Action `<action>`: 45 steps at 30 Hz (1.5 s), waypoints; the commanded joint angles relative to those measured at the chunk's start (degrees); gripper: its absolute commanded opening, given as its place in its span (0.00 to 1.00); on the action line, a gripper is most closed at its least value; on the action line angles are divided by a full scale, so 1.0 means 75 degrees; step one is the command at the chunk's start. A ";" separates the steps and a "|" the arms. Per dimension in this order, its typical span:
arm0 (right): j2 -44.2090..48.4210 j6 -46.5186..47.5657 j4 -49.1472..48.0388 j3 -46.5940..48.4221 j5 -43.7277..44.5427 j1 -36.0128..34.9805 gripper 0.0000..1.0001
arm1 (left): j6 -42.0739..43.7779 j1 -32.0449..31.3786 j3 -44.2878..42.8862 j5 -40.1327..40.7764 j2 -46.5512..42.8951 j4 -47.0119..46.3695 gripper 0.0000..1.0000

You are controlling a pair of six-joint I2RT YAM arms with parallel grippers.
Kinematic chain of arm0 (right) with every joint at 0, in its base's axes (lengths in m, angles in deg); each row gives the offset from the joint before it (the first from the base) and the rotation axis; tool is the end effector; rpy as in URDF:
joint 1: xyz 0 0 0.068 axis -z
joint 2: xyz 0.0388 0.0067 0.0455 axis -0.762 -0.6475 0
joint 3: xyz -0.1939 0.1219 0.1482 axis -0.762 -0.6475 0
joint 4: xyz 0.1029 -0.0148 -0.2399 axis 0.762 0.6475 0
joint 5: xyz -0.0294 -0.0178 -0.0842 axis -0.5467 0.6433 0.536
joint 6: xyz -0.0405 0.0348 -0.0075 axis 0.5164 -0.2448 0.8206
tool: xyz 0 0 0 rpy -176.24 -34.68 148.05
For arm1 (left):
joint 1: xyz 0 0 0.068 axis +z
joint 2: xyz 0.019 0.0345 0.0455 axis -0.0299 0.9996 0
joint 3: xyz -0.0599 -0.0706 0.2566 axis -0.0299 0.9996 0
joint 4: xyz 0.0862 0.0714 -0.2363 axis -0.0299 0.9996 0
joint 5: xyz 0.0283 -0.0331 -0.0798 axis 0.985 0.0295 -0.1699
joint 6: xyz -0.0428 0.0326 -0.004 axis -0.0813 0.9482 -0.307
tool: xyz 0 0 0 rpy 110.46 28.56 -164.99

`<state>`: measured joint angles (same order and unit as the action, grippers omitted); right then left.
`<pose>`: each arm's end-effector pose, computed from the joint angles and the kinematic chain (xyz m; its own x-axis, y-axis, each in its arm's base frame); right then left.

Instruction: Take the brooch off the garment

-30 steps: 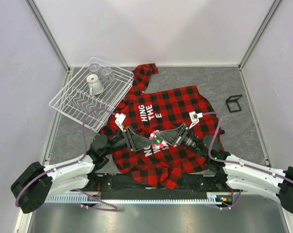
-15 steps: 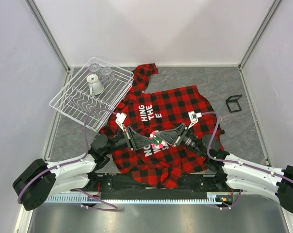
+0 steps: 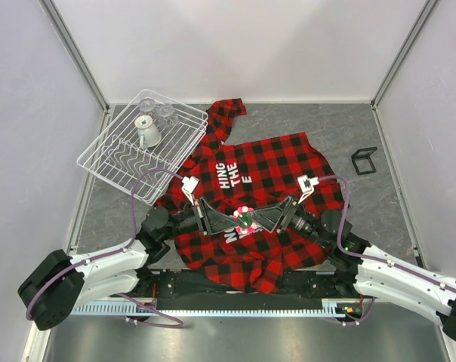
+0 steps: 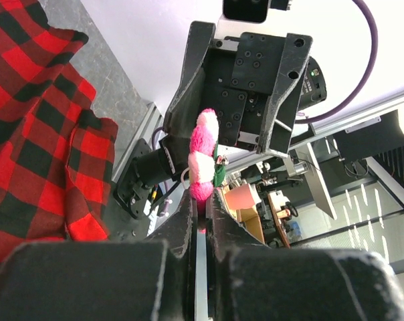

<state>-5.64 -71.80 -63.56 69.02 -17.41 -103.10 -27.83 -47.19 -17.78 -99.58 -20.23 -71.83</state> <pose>0.1027 0.1426 0.2533 -0.6790 0.4876 -0.5488 -0.4987 0.2422 0.8322 0.1230 -0.1486 0.2194 -0.8393 -0.3193 -0.4400 0.4664 -0.0069 -0.8845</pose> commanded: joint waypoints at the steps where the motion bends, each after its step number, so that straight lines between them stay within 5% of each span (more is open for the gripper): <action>1: 0.0243 0.0520 0.0401 0.0315 -0.0533 0.0142 0.66 | 0.0150 0.0051 -0.0276 -0.0509 0.0006 0.0062 0.02; 11: -0.0448 0.0662 -0.0020 0.0491 -0.1190 0.0154 0.37 | 0.0138 0.0063 -0.0440 -0.0862 0.0205 -0.0079 0.02; 18: -0.0390 0.0603 -0.0091 0.0421 -0.1308 0.0201 0.47 | 0.0196 0.0098 -0.0452 -0.0885 0.0217 0.0004 0.02; 30: -0.0249 0.0509 -0.0114 0.0233 -0.1448 0.0236 0.45 | 0.0185 0.0204 -0.0475 -0.0991 0.0287 0.0015 0.02; 42: -0.0425 0.0533 -0.0220 0.0245 -0.1507 0.0236 0.22 | 0.0161 0.0215 -0.0604 -0.1073 0.0276 0.0050 0.02; 45: -0.0495 0.0533 -0.0278 0.0245 -0.1565 0.0248 0.09 | 0.0150 0.0215 -0.0662 -0.1084 0.0276 0.0062 0.02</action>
<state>-8.46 -67.80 -62.71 70.51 -27.33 -101.15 -27.79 -45.66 -20.07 -106.68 -18.08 -69.73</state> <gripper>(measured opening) 0.239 0.043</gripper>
